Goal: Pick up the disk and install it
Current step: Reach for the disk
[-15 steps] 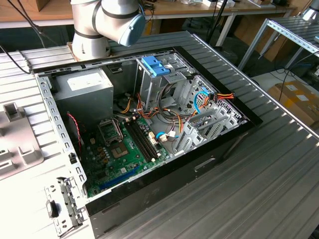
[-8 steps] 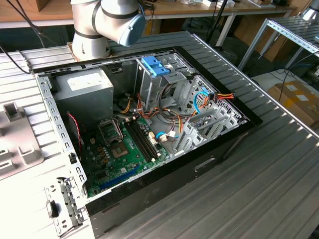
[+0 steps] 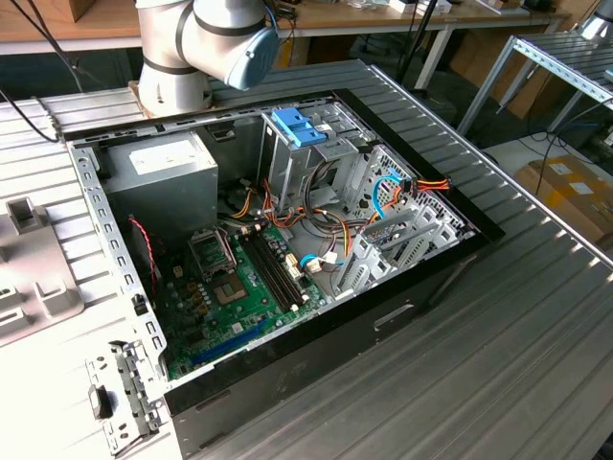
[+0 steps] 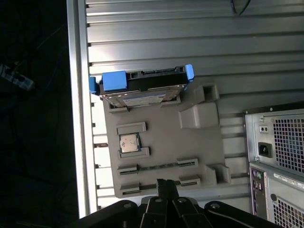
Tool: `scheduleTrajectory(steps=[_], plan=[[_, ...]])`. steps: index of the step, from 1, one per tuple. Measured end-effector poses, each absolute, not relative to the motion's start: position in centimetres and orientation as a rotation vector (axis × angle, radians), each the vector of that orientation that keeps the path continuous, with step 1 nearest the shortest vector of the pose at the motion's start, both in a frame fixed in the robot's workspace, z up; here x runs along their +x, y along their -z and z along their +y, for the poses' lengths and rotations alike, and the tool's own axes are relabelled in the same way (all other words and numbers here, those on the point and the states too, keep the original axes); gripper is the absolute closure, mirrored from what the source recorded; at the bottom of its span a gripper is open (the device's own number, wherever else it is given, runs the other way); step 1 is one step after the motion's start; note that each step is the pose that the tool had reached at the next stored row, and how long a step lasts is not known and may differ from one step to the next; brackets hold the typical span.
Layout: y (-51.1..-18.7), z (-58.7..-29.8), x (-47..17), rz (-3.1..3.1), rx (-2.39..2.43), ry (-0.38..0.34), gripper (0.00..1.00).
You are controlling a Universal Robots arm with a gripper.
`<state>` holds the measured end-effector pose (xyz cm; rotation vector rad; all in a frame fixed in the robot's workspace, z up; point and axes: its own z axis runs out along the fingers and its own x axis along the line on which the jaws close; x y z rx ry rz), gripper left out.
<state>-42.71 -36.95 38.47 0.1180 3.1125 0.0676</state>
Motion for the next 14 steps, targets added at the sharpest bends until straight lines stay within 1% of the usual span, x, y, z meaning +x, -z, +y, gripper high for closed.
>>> scheduleTrajectory(steps=[14], plan=[[-38.2, -35.6, -42.7, 3.112, 0.118, -0.068, 0.89]])
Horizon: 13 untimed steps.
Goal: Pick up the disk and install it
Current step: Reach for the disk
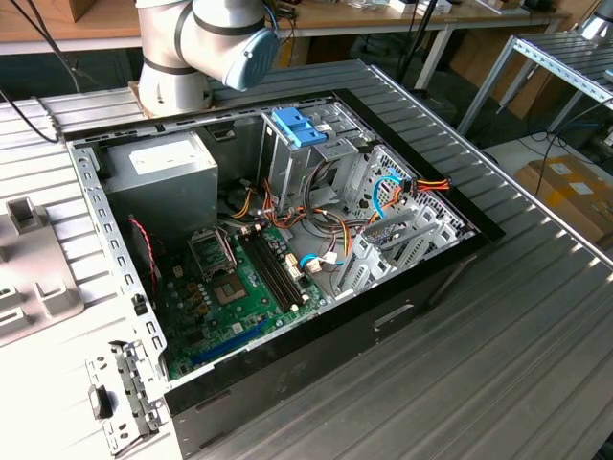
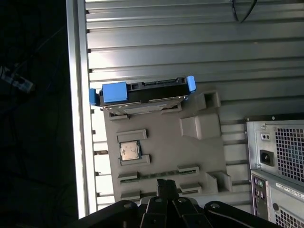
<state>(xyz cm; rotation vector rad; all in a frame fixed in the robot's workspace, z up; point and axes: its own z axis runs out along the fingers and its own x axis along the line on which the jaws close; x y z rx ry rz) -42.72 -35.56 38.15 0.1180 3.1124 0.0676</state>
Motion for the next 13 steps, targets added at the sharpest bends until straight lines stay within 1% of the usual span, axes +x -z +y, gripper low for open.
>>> scheduleTrajectory(steps=[13], plan=[[-37.84, -34.42, -42.74, 3.112, 0.118, -0.068, 0.89]])
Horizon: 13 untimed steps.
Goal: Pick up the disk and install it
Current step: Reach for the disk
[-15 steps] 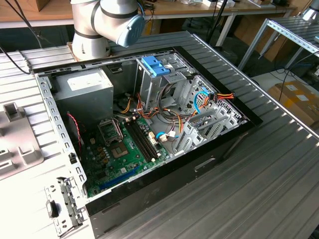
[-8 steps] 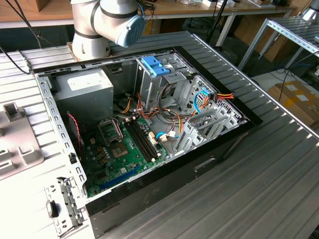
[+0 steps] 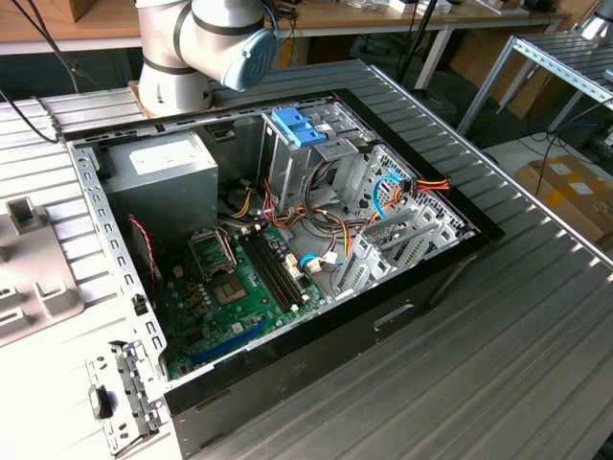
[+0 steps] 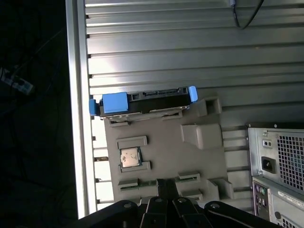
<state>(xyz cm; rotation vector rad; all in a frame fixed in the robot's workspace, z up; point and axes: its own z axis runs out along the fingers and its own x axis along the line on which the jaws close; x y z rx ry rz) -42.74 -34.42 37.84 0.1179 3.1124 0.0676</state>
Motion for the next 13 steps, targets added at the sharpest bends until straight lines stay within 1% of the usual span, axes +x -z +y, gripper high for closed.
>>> scheduleTrajectory(steps=[13], plan=[[-37.4, -33.1, -42.8, 3.112, 0.118, -0.068, 0.89]])
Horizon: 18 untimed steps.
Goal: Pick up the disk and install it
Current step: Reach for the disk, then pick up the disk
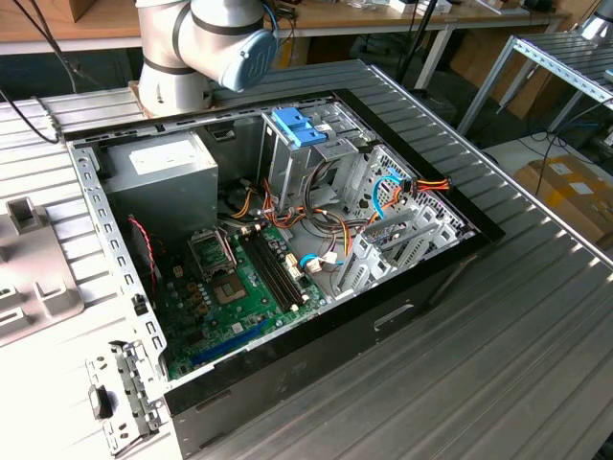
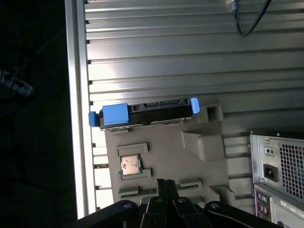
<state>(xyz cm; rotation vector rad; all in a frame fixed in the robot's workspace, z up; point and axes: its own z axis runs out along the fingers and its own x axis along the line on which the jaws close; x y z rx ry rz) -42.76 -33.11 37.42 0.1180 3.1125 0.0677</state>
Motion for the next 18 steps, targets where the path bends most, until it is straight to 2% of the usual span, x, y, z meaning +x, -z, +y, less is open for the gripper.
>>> scheduleTrajectory(steps=[18], plan=[[-36.70, -32.88, -42.76, 3.113, 0.117, -0.068, 0.89]])
